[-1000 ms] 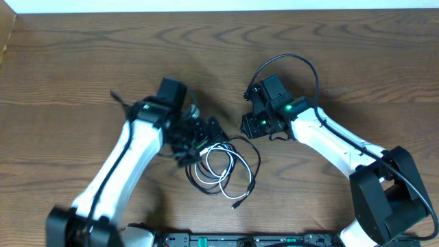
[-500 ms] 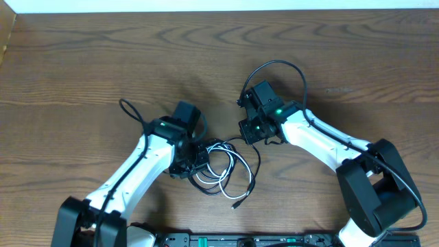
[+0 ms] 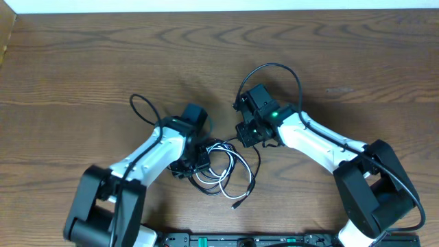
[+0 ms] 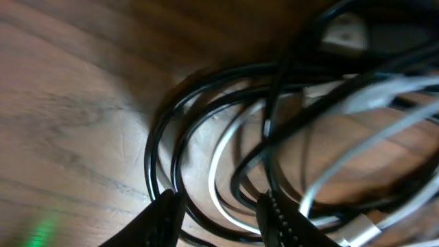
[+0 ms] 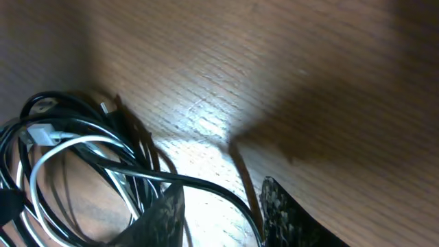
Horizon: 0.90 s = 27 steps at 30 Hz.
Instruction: Untangle cables
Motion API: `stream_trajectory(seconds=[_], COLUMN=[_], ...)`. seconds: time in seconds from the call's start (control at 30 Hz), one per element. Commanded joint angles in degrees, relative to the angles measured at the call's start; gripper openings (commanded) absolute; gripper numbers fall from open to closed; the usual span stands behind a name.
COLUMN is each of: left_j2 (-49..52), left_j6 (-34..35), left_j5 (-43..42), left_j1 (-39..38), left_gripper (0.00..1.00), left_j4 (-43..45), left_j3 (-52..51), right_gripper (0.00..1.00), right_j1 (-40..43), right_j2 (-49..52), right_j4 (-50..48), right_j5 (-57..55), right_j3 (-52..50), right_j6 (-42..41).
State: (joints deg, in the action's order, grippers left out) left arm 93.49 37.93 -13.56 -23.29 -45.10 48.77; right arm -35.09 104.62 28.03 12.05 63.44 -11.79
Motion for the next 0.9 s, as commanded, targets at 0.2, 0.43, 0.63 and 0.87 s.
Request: stream_trajectory(seconds=[0.2,0.43,0.63,0.87], left_j2=[7.2,0.7,-13.1,-24.4], left_j6=[1.4,-19.0,-19.5,-19.5], left_j5=[0.9,-16.1,-16.9,-16.8], left_j1=[-0.3,3.3,5.3,5.4], left_gripper=[0.07,0.07,0.07,0.07], left_j4=[1.8,1.1,3.5,4.8], left_j3=[0.2,4.8,5.7,5.7], right_gripper=[0.3,0.09,0.01,0.01], right_j1=[-0.4,-0.2,0.1,3.1], right_j2=[0.5,0.5,0.5,0.5], right_j4=[-2.1,-4.1,-3.4,-2.2], right_j5=[-6.1,-13.8,-24.5,-28.5], right_j3=[-3.0,-3.3,-3.3,-3.3], right_j6=[1.4,1.4,1.4,1.4])
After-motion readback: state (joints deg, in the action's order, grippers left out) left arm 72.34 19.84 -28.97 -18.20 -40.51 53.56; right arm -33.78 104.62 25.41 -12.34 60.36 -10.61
